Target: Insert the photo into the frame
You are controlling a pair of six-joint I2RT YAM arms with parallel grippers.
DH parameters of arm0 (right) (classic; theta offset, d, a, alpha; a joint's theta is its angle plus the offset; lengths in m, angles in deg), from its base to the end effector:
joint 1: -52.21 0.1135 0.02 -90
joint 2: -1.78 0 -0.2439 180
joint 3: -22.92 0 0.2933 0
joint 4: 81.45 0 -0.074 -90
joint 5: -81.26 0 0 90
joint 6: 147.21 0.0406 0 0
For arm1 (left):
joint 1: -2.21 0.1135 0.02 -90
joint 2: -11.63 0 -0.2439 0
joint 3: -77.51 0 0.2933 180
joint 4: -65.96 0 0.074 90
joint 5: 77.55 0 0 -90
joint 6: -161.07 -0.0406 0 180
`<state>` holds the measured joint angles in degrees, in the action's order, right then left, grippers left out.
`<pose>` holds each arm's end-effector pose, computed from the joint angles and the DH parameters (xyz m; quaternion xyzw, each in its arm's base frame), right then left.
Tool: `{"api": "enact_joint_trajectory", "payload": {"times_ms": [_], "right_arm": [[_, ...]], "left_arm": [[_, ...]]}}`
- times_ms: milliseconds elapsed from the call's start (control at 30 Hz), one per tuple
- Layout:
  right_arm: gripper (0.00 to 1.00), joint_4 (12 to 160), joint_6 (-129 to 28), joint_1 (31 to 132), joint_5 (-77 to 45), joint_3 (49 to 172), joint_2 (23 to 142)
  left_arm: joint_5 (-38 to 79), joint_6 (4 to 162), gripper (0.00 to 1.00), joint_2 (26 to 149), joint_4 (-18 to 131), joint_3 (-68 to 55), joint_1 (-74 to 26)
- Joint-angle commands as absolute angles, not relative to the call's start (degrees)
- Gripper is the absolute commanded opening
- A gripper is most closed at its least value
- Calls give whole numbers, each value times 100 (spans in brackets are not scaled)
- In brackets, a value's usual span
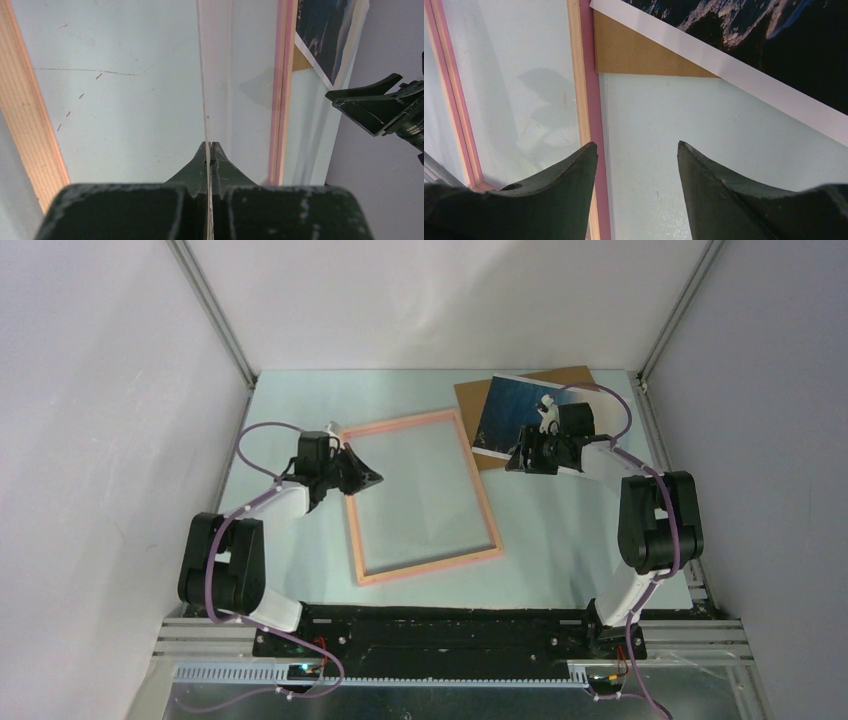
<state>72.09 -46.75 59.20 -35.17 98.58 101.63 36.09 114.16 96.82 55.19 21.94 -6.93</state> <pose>0.3941 0.0665 0.1483 -0.0492 0.9186 0.2625 0.2913 0.3323 -0.0700 0.1395 -0.1772 0.8749 -0.3477 0.2869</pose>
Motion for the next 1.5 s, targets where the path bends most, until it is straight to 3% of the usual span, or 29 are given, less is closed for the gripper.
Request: {"api": "enact_joint_trajectory", "payload": {"times_ms": [0, 1467], "right_arm": [[64, 7303, -4696, 5876, -3584, 9871, 10191], [63, 7305, -4723, 6047, -3879, 9875, 10339]], "left_arm": [[3697, 11181, 0, 9549, 5507, 1918, -839], [3641, 10892, 0, 9669, 5451, 1689, -1104]]}}
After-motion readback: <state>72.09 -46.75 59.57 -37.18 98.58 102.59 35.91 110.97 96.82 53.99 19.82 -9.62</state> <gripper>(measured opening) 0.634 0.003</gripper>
